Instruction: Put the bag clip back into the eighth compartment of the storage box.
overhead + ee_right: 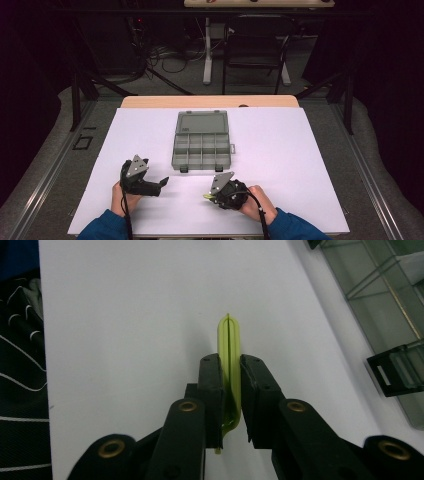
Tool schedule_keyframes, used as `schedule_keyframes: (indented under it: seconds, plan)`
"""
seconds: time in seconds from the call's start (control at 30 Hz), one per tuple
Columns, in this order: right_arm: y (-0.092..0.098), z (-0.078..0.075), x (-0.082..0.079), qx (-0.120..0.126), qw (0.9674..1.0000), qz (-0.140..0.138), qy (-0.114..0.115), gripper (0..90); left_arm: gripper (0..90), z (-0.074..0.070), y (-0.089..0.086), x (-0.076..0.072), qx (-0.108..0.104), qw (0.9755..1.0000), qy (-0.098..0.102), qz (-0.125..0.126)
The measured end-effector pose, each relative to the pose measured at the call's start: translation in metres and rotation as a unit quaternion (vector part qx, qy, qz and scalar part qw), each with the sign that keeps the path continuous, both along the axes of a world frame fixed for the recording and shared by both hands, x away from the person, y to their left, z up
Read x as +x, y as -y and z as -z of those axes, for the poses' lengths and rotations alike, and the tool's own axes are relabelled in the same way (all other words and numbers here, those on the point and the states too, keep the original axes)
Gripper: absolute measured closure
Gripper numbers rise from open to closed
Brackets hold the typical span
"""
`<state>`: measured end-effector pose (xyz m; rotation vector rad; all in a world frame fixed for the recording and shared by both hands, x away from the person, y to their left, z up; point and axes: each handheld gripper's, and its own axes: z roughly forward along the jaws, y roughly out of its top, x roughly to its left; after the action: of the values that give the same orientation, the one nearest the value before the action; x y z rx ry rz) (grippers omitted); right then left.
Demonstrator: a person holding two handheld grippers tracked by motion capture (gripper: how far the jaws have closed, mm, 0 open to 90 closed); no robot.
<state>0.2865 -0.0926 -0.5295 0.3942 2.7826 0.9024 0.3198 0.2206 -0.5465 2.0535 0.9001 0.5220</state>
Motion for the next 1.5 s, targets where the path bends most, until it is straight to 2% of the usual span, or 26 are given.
schedule_keyframes:
  seconds: [0.6, 0.67, 0.77, 0.93, 1.5]
  plan:
    - [0.015, -0.006, 0.012, 0.013, 0.999, 0.04, 0.017, 80.2, 0.1, 0.0, 0.0, 0.0, -0.003, 1.0, 0.001, -0.003]
    - [0.018, -0.008, 0.013, 0.016, 0.9983, 0.053, 0.016, 80.2, 0.1, 0.0, 0.0, 0.0, -0.002, 1.0, 0.002, -0.001]
    - [0.02, -0.009, 0.016, 0.018, 0.9982, 0.054, 0.018, 80.2, 0.1, 0.0, 0.0, 0.0, -0.001, 1.0, 0.001, -0.003]
    - [0.026, -0.012, 0.019, 0.024, 0.9969, 0.072, 0.022, 80.2, 0.1, 0.0, 0.001, 0.0, 0.0, 1.0, 0.0, -0.003]
    - [0.036, -0.018, 0.025, 0.027, 0.9944, 0.094, 0.04, 80.2, 0.1, 0.0, 0.001, 0.0, 0.002, 1.0, 0.003, 0.001]
